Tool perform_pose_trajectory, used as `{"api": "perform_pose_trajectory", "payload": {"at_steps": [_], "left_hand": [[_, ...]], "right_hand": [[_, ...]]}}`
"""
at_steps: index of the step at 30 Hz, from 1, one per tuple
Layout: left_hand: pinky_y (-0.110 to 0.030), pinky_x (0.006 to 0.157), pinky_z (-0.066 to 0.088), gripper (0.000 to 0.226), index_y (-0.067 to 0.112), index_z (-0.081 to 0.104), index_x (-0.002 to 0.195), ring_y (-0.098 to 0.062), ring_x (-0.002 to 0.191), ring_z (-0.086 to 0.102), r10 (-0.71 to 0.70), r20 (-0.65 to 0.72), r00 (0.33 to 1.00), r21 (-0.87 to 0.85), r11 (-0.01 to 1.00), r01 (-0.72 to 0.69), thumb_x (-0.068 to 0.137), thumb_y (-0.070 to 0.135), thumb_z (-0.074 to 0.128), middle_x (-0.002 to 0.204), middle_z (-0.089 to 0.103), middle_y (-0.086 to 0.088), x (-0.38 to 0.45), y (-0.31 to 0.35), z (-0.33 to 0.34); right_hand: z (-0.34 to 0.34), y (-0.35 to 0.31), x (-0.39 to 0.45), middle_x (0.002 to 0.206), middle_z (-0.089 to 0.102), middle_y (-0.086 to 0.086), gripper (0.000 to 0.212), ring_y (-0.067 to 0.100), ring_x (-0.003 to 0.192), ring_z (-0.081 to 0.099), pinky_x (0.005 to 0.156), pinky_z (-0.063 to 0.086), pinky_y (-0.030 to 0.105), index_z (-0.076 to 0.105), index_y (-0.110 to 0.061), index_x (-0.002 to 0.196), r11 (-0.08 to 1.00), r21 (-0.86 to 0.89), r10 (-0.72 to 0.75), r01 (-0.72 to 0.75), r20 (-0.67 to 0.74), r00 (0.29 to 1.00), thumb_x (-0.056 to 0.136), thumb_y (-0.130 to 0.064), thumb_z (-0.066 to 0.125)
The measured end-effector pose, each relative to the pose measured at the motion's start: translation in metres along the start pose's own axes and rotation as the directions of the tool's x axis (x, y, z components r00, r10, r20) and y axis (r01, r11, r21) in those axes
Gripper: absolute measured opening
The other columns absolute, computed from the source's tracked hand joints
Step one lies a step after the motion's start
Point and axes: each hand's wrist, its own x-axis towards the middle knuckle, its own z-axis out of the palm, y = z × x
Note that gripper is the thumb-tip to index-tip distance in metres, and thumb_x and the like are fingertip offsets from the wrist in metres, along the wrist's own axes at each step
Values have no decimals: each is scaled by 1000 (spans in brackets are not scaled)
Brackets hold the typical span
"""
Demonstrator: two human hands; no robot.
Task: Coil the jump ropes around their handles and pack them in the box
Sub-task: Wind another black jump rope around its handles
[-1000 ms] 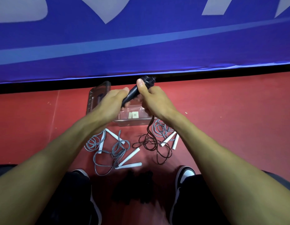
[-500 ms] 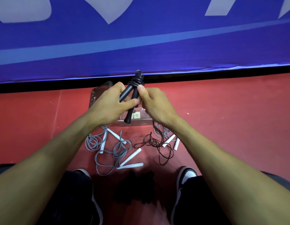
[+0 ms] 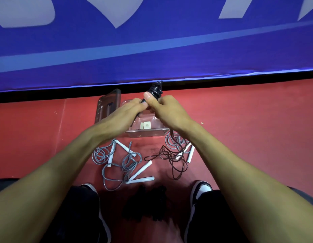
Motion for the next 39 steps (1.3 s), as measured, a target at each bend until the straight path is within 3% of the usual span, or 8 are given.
{"api": "perform_pose_trajectory", "payload": {"at_steps": [4,9,18,23,26,32,36,39], "left_hand": [[-38,71,37,35,25,58,79,-13,70,45,60,3,998,-46,997,-60,89,56,45,73,53,9,1,-6,-3],[-30,73,44,2,19,61,101,-7,76,54,83,-6,997,-179,980,-82,99,18,61,87,61,1,3,-7,-4],[-25,54,40,38,11,56,81,-6,51,48,120,-183,976,141,986,-95,70,35,83,57,59,11,-3,2,-2],[-39,62,54,25,-2,50,104,-19,63,67,76,6,997,-36,996,-76,92,8,70,72,68,-4,-3,-1,-2],[-37,59,46,22,15,38,98,-17,65,58,84,-120,989,239,970,-53,100,21,59,80,56,-2,-4,-2,7],[-30,76,27,19,22,39,98,-21,97,41,175,-123,977,463,880,-100,102,38,49,99,45,2,-5,-2,15],[-45,76,41,24,17,55,97,-27,89,52,113,-52,992,240,966,-98,103,40,48,93,58,-4,-2,5,5],[-36,60,42,23,16,57,94,-6,58,50,137,-63,989,201,972,-122,98,38,61,68,59,8,-3,5,-5]], "right_hand": [[-1,1,-1,67,62,10,75,24,61,55,61,42,36,59,8,78,1000,-23,6,-6,-5,1000,100,-61,39],[1,4,-2,80,71,19,87,31,78,65,79,54,42,65,7,85,990,-143,-22,21,-3,1000,96,-72,29],[5,-4,-6,54,54,-16,46,1,54,48,56,35,18,61,-36,65,985,-3,-172,172,42,984,105,-47,41],[1,-2,-6,55,60,-3,58,11,54,52,55,40,29,65,-17,67,986,-88,-141,144,39,989,104,-53,38],[1,-2,-6,62,61,10,76,22,58,54,61,44,34,65,4,78,989,-141,-50,51,14,999,101,-62,34],[8,0,-6,48,42,-10,55,9,46,37,54,31,29,44,-22,63,996,85,-1,-1,26,1000,99,-63,41],[3,5,6,45,37,-14,53,11,44,30,52,26,29,43,-23,62,958,260,95,-120,106,990,100,-61,41],[2,5,5,49,32,-12,53,12,46,25,49,23,28,40,-25,61,947,307,41,-91,168,985,102,-58,37]]}}
